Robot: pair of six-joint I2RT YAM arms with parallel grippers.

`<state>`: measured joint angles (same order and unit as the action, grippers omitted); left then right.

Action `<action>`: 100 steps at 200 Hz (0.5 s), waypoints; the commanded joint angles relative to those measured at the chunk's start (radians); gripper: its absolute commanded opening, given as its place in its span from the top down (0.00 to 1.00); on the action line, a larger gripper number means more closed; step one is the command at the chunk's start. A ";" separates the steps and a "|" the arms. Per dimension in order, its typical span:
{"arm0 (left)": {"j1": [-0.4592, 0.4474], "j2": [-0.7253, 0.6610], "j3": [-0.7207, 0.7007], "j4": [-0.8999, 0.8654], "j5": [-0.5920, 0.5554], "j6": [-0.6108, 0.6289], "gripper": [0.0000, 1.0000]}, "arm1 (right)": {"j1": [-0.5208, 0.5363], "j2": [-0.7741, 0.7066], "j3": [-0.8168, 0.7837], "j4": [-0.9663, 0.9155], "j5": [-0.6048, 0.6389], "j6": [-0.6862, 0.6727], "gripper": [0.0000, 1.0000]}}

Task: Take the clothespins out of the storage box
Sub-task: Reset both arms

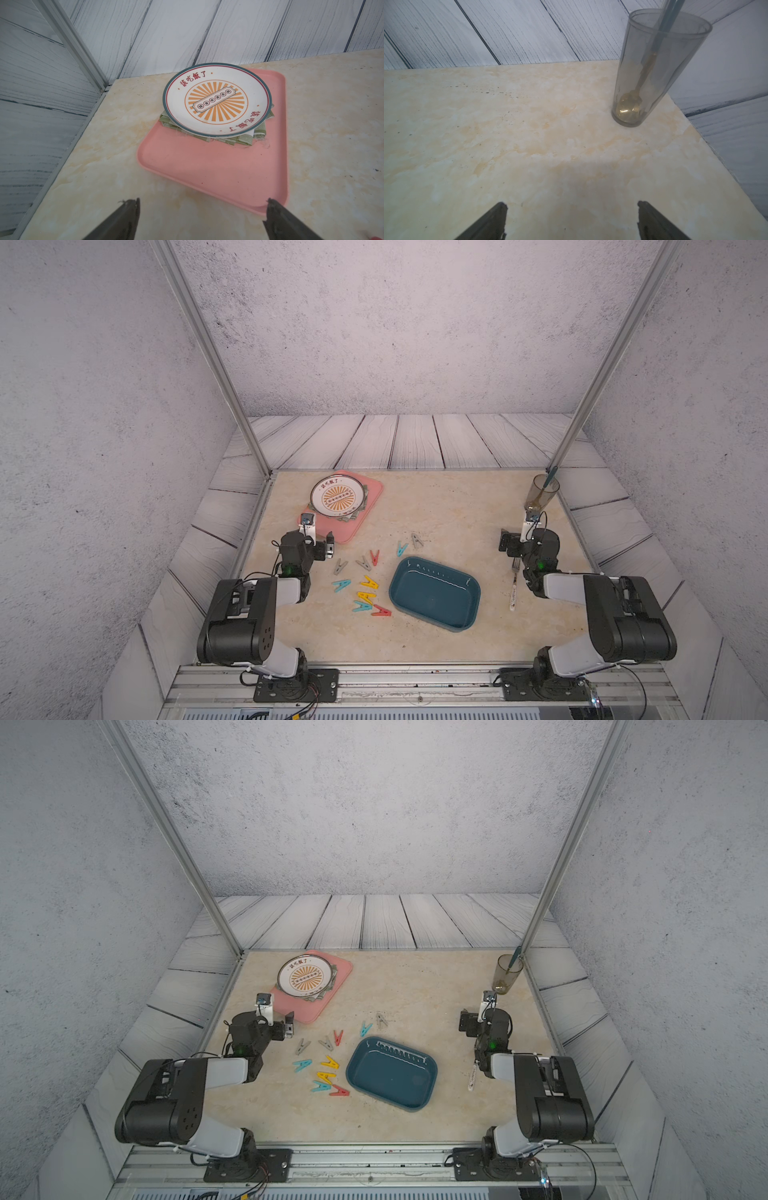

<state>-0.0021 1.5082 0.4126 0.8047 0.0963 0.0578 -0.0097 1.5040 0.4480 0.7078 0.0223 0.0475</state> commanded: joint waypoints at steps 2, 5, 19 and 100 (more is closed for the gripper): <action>0.003 0.009 0.022 -0.011 -0.007 -0.012 0.02 | 0.004 -0.003 -0.025 0.038 -0.200 -0.097 0.01; 0.003 0.008 0.022 -0.013 -0.006 -0.012 0.02 | 0.004 -0.006 -0.037 0.056 -0.209 -0.100 0.01; 0.003 0.009 0.023 -0.012 -0.005 -0.012 0.02 | 0.004 -0.007 -0.063 0.103 -0.218 -0.103 0.01; 0.006 0.008 0.023 -0.015 -0.001 -0.013 0.02 | 0.008 0.012 -0.002 0.019 0.119 0.046 0.01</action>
<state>-0.0017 1.5082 0.4149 0.7933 0.0967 0.0513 -0.0078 1.5036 0.4019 0.7635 0.1101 0.0841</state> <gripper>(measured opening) 0.984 0.992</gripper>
